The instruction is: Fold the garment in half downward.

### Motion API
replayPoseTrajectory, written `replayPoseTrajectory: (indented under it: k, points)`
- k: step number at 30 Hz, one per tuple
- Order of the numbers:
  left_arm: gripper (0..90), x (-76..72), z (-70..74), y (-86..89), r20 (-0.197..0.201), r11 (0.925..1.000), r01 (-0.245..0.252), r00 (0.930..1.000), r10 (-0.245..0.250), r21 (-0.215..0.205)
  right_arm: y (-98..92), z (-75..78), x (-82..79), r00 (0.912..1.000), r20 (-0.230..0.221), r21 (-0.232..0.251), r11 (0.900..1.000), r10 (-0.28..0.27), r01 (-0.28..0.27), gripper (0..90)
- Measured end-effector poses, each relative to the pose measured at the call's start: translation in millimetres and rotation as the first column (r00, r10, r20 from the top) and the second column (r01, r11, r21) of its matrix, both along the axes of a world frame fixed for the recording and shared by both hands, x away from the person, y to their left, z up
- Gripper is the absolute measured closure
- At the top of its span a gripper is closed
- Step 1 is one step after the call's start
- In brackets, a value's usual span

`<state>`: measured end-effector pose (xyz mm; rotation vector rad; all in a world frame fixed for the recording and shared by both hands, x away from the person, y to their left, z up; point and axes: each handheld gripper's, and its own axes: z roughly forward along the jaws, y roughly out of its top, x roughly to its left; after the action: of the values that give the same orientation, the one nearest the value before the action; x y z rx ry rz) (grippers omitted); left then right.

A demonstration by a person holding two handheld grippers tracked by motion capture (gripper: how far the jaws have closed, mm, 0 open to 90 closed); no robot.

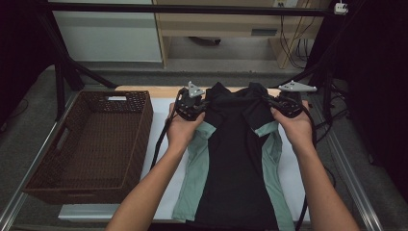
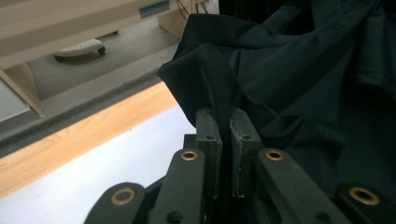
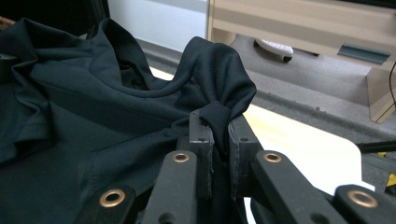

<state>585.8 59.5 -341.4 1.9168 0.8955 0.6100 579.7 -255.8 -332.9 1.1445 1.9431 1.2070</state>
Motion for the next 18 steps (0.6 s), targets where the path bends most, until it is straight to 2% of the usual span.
replayPoseTrajectory:
  k: [5,9,15,16,18]
  points:
    - [84.5,4.3,3.3,5.8,0.003,0.9996,-0.009,1.0,0.009,-0.027,3.2,4.3,0.0,0.9999,0.015,-0.004,1.0,-0.002,0.002,83.0]
    - [84.6,5.6,4.3,8.4,0.006,0.9994,-0.015,0.9999,0.015,-0.031,4.8,4.9,0.9,0.9998,0.021,-0.008,1.0,0.002,-0.002,82.9]
    - [84.5,8.6,10.9,9.6,0.022,0.9995,-0.013,0.9997,0.014,-0.029,7.9,7.0,4.5,0.9996,0.027,0.005,1.0,-0.007,0.006,82.9]
    - [84.5,10.9,15.7,10.1,0.036,0.9999,-0.008,0.9993,0.008,-0.015,7.5,9.0,5.2,0.9993,0.033,0.02,1.0,-0.016,0.015,82.9]
    - [84.5,12.2,19.7,10.4,0.042,0.9999,-0.006,0.9991,0.006,-0.012,6.9,11.4,5.4,0.9989,0.041,0.03,0.999,-0.023,0.022,82.9]
